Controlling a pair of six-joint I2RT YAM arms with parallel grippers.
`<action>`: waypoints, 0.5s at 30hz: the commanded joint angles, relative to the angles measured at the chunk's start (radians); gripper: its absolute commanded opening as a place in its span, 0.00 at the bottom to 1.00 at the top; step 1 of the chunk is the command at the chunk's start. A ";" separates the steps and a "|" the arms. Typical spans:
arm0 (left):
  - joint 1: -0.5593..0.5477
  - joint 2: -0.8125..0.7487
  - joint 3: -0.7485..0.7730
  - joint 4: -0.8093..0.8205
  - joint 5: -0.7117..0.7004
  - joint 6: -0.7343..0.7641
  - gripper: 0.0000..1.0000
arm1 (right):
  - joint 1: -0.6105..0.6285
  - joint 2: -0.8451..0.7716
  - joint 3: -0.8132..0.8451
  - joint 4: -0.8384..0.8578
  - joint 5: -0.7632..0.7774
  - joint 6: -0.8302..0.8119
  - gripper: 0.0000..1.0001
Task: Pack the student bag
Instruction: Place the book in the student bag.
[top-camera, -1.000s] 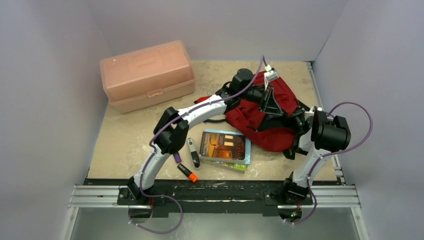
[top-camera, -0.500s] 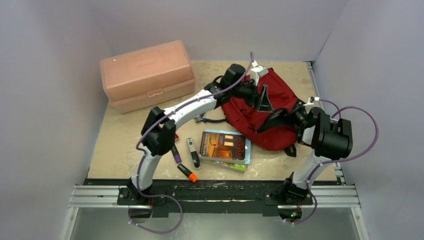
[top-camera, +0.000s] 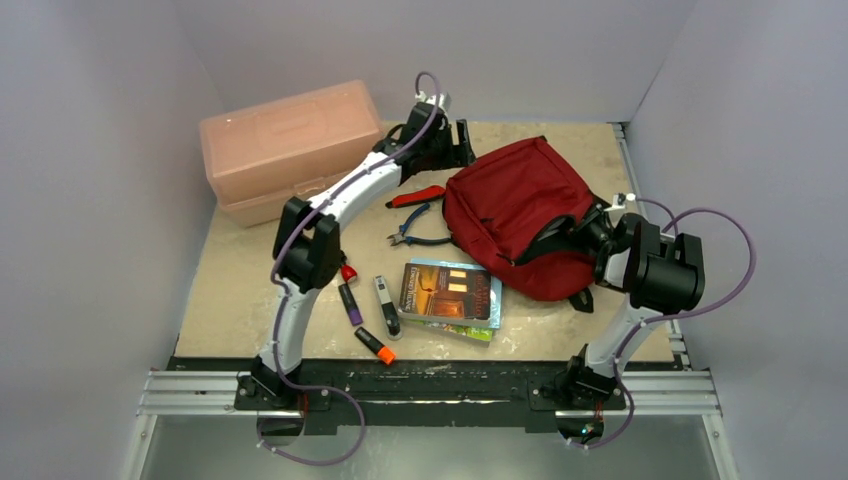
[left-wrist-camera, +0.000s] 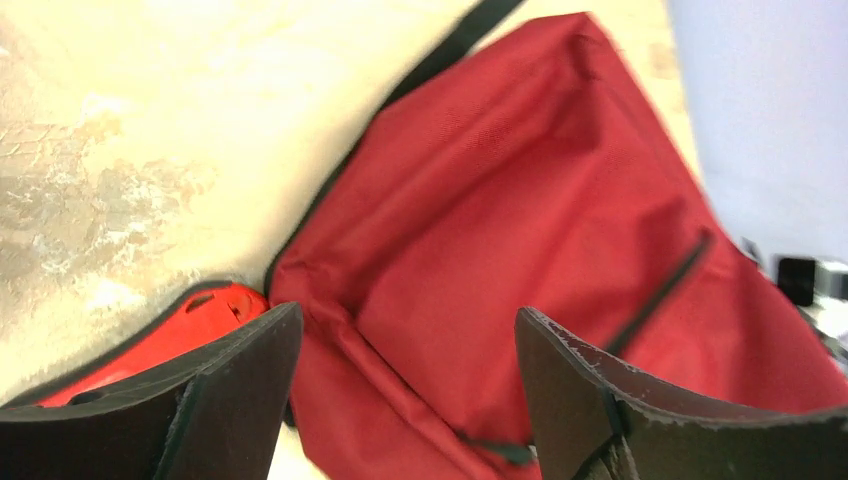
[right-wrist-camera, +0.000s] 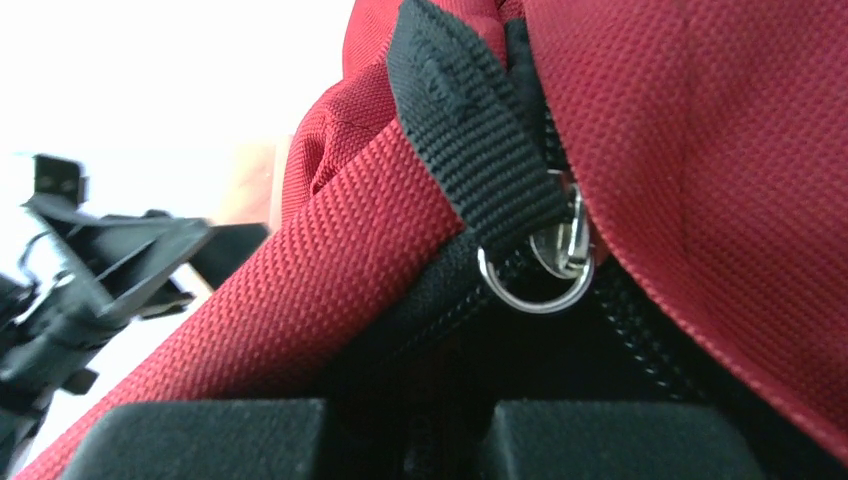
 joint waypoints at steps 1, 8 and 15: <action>-0.022 0.171 0.157 -0.062 -0.150 -0.044 0.78 | 0.002 0.007 0.042 0.082 -0.055 0.012 0.06; -0.017 0.315 0.295 0.003 -0.037 -0.082 0.77 | 0.022 0.015 0.069 0.064 -0.071 -0.009 0.07; -0.018 0.394 0.350 0.059 0.126 -0.143 0.66 | 0.067 0.030 0.107 0.060 -0.044 -0.008 0.08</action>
